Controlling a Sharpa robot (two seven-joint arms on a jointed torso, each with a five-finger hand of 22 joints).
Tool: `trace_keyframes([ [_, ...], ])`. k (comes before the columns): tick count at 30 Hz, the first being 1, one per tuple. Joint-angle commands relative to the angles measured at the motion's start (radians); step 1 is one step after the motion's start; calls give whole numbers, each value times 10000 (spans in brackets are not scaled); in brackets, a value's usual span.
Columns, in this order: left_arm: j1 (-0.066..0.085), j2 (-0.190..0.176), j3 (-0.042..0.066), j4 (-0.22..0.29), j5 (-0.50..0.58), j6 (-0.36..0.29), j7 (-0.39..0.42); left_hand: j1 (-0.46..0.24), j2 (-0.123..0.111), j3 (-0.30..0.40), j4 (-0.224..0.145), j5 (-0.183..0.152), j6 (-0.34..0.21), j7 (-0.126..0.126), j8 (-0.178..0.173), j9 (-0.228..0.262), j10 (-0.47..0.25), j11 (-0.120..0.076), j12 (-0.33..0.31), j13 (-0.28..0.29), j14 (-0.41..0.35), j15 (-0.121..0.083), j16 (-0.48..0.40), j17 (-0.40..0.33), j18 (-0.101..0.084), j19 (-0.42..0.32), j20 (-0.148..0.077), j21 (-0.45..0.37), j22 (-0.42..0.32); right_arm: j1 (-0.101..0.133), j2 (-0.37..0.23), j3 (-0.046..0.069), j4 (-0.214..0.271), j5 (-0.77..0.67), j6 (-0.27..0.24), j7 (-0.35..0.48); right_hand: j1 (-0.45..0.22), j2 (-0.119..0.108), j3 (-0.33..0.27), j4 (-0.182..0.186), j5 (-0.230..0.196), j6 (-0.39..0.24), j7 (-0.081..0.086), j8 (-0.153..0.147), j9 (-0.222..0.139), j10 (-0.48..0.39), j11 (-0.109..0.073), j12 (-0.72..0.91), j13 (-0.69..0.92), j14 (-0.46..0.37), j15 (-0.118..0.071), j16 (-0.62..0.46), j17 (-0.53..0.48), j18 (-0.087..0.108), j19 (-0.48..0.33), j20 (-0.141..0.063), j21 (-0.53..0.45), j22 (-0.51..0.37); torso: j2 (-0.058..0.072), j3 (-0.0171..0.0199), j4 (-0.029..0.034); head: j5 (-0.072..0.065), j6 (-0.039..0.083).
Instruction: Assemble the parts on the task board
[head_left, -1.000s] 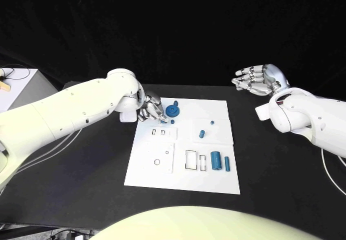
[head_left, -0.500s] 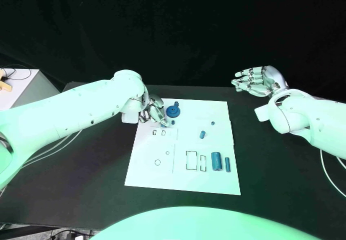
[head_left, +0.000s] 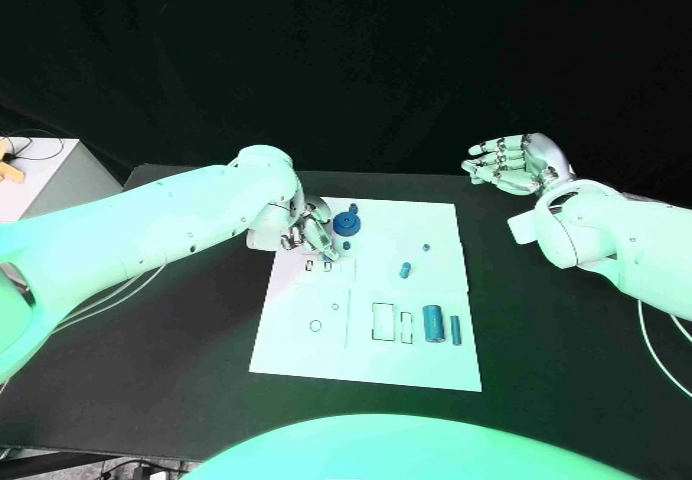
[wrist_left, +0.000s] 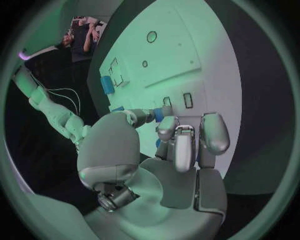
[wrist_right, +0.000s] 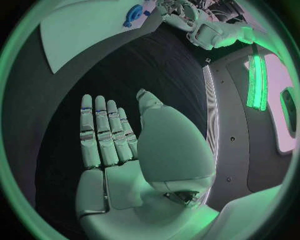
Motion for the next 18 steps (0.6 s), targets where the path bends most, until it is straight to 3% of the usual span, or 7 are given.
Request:
trace_keyframes([
  [1,26,39,-25,30,-108,298,-59,-16,124,1986,-2026,31,45,-21,17,2,80,-3,54,8,974,1,45,2393,-105,58,-15,37,14,-6,18,1,-6,-11,6,192,-56,12,62,-5,35,58,275,-46,-12,72,-1,-36,-16,35,41,-41,-8,142,13,44,13,-8,12,1,-2,25,-30],
  [8,26,59,-54,18,-113,513,-78,-50,137,1990,-2049,82,67,-29,12,0,123,-12,76,52,982,-7,57,2413,-105,63,-22,42,18,-7,41,1,-4,-11,27,193,-57,13,68,-7,55,56,277,-51,-14,68,1,-44,-16,32,43,-46,-17,142,11,45,12,-15,15,5,-13,98,-49],
  [18,23,122,-77,-27,-235,525,-90,-73,142,1989,-2062,114,77,-33,8,-1,127,-16,71,39,973,-11,42,2388,-105,66,-26,44,21,-7,38,2,15,-11,54,192,-57,13,68,-7,55,56,277,-51,-14,68,1,-44,-16,32,43,-46,-17,142,11,45,12,-15,19,-3,-9,87,-87],
])
